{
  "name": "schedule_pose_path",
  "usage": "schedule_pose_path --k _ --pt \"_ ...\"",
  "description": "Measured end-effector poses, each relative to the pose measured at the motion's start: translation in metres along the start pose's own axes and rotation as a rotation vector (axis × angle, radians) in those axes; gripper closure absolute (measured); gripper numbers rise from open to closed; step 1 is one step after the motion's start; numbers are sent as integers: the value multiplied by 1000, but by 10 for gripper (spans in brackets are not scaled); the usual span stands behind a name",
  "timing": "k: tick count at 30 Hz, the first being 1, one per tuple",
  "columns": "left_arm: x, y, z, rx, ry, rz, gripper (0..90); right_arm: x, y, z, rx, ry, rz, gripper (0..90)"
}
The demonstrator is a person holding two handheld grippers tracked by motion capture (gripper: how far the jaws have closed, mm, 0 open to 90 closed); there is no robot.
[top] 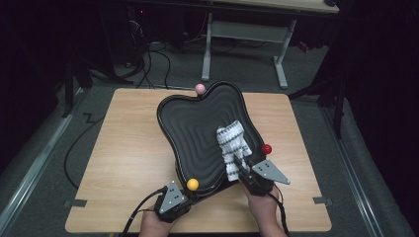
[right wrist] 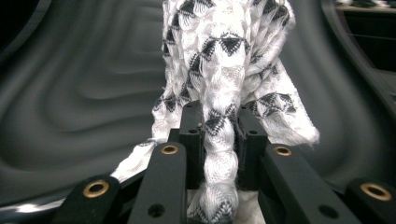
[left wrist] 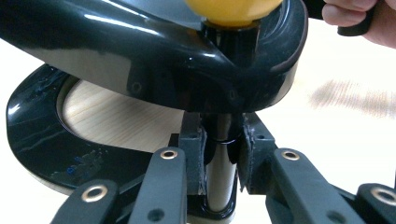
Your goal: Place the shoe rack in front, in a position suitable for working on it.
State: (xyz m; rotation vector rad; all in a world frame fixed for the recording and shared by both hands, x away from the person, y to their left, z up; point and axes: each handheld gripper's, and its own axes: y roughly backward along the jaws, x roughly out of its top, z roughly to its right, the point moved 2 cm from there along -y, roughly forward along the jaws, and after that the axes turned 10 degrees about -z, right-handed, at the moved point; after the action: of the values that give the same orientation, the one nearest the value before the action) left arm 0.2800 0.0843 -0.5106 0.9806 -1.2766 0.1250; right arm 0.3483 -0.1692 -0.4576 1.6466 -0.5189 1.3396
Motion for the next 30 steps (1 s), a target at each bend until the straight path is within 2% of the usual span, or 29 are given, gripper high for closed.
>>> schedule_pose_path --k 1,5,8,11,16,23,26,30 --pt "0 0 0 0 0 -1 742 -2 2 10 -31 -14 -3 773" --pt "0 0 0 2 -2 -2 742 -6 7 28 -95 -45 -6 773" --pt "0 0 0 3 -3 -3 742 -9 9 36 -127 -55 -11 773" --pt "0 0 0 5 -5 -4 742 -11 10 40 -155 -35 -12 773" --pt "0 0 0 4 -6 -4 742 -12 10 39 -161 -35 -10 773" --pt "0 0 0 -2 -3 -5 742 -11 10 39 -138 -58 -12 773" --pt "0 0 0 -5 0 -6 743 -9 8 34 -111 -47 -12 776" --pt "0 0 0 -5 0 -5 743 -4 4 16 -59 -8 -8 778"
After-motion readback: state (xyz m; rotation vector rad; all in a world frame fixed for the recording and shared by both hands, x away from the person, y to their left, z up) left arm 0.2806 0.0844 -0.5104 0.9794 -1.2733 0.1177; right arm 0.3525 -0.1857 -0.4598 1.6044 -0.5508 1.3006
